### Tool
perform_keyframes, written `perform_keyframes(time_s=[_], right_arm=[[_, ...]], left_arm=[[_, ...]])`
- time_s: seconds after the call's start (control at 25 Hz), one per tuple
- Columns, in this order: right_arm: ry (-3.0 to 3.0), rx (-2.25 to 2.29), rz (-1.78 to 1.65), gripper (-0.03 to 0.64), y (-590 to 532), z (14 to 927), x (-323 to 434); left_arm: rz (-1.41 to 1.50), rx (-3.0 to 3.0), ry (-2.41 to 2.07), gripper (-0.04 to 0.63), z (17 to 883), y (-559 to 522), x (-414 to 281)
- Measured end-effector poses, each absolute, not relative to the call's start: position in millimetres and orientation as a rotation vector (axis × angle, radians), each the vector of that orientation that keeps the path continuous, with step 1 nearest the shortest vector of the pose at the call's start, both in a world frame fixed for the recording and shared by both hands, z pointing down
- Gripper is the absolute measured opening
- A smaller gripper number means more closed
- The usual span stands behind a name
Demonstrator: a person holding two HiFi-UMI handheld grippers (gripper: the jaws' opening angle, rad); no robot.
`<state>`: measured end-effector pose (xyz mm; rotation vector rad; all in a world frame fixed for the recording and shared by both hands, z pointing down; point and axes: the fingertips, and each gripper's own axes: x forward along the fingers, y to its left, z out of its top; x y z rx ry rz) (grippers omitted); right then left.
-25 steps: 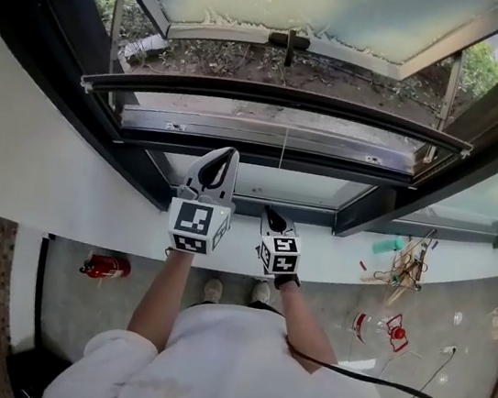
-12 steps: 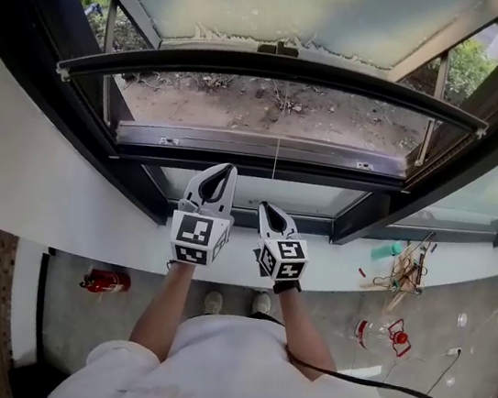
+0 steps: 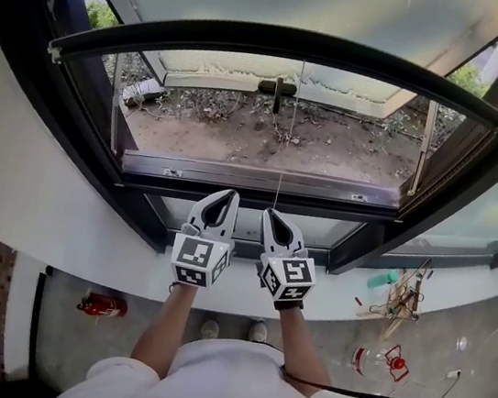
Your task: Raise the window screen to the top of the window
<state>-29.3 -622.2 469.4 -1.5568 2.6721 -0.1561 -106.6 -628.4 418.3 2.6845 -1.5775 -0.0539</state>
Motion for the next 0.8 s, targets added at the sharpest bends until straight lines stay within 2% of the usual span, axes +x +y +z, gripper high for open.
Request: perform_keyframes(time_s=[0.44,0.8], right_arm=[[2.585,-1.444,0.032,0.002,-619,374,-34],[2.548,-1.409,0.122,0.002,-623,332,-34]], left_arm=[[-0.168,2.744,-1.549,0.000,376,-633,-102],[-0.214,2.757,-1.558,0.000,360,-640,-105]])
